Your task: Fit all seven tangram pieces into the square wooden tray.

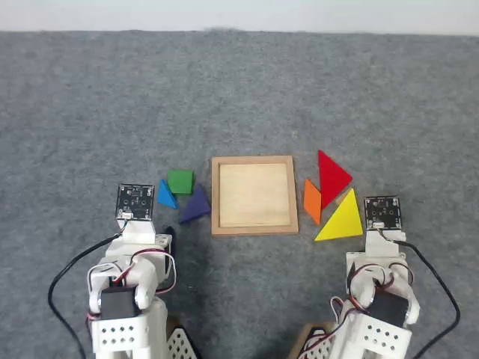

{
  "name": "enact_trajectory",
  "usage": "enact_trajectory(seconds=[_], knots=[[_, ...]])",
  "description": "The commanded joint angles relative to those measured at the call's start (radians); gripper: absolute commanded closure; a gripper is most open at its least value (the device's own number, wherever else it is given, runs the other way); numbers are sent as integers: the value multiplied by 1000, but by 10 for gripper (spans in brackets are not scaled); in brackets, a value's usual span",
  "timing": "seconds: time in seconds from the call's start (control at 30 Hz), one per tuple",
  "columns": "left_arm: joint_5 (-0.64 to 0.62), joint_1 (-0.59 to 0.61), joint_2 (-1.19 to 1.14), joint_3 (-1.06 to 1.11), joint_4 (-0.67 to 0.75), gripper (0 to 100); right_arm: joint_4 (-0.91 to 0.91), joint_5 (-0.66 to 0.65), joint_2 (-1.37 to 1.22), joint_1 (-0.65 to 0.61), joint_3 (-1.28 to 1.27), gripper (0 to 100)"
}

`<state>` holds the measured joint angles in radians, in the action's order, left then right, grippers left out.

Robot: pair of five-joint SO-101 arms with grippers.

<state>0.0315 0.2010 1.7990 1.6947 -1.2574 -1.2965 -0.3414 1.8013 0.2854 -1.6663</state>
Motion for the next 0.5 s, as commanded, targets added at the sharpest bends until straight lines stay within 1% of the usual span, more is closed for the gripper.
enact_trajectory(seconds=[0.0, 0.3, 0.4, 0.47], knots=[[9, -6, 11, -12, 0, 850, -7, -6, -1, 13, -17, 992], [9, -6, 11, -12, 0, 850, 5, -12, 1, 12, -17, 992], [9, -6, 11, -12, 0, 850, 147, -20, 1, 16, -9, 992], [9, -6, 11, -12, 0, 850, 274, -84, 1, 12, 15, 992]])
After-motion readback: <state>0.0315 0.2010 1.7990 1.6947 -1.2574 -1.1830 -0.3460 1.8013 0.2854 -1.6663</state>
